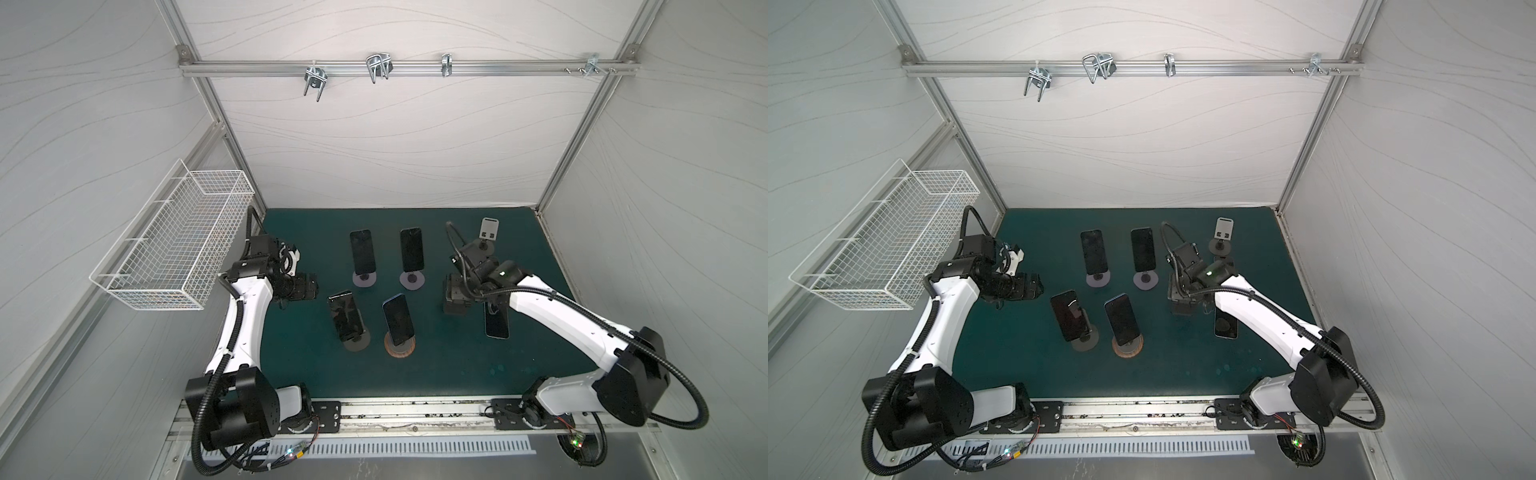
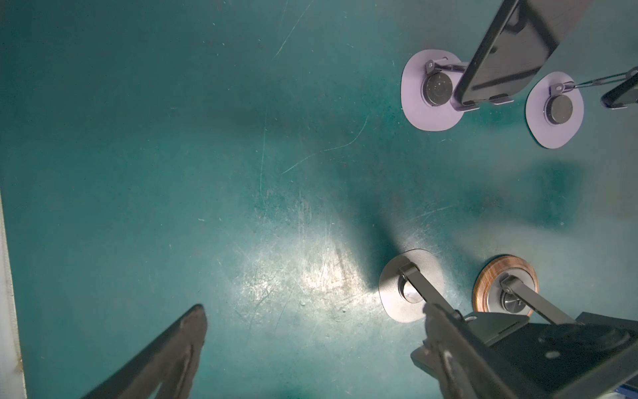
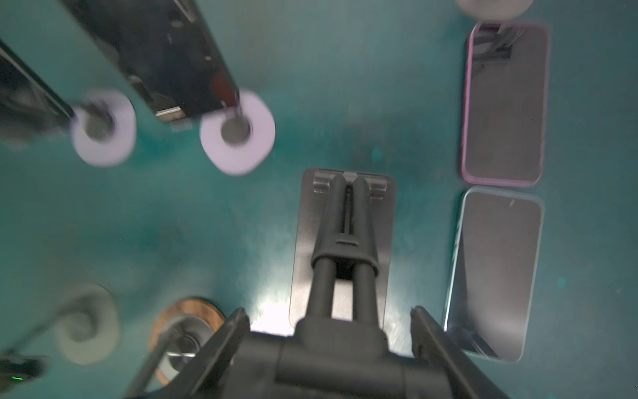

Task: Remove the phone from the phone stand
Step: Pick up the phone stand from the center of the table, then place the phone stand at the top-right of the table.

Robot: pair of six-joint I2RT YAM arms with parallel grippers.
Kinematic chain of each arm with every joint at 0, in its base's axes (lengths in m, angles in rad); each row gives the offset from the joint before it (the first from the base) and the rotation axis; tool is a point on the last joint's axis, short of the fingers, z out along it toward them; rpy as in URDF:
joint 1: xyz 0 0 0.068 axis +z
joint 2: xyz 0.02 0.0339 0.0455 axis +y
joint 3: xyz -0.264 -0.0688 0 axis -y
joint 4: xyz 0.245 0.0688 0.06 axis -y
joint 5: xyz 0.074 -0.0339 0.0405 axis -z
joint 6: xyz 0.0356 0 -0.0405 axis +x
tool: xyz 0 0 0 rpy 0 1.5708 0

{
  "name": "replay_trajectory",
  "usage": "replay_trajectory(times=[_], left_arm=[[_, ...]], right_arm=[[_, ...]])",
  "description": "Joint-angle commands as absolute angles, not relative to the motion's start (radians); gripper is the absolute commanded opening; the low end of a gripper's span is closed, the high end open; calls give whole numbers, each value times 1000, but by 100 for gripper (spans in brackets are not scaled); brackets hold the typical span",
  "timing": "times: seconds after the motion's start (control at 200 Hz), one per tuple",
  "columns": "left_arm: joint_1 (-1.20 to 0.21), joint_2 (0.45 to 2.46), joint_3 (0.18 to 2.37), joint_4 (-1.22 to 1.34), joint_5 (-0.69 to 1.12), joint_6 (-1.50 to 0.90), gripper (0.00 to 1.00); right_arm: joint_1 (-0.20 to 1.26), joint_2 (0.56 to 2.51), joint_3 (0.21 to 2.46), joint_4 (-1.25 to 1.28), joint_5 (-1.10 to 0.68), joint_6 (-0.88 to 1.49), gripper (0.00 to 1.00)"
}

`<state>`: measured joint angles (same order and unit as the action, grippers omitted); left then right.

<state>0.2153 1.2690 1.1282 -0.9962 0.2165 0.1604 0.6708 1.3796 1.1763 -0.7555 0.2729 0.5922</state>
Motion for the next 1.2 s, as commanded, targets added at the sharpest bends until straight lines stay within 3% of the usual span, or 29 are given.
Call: replay_trajectory(times=[0.0, 0.63, 0.855, 1.196], left_arm=[[221, 1262, 1155, -1008, 229, 166, 99], [221, 1261, 1152, -1014, 231, 160, 99], [221, 1247, 1138, -1011, 227, 164, 99], [221, 1241, 1134, -1011, 232, 163, 99]], right_arm=[[585, 1424, 1269, -736, 199, 474, 61], [295, 2018, 1818, -612, 87, 283, 61], [278, 2193, 2000, -669, 103, 207, 61], [275, 2287, 2085, -719, 112, 184, 64]])
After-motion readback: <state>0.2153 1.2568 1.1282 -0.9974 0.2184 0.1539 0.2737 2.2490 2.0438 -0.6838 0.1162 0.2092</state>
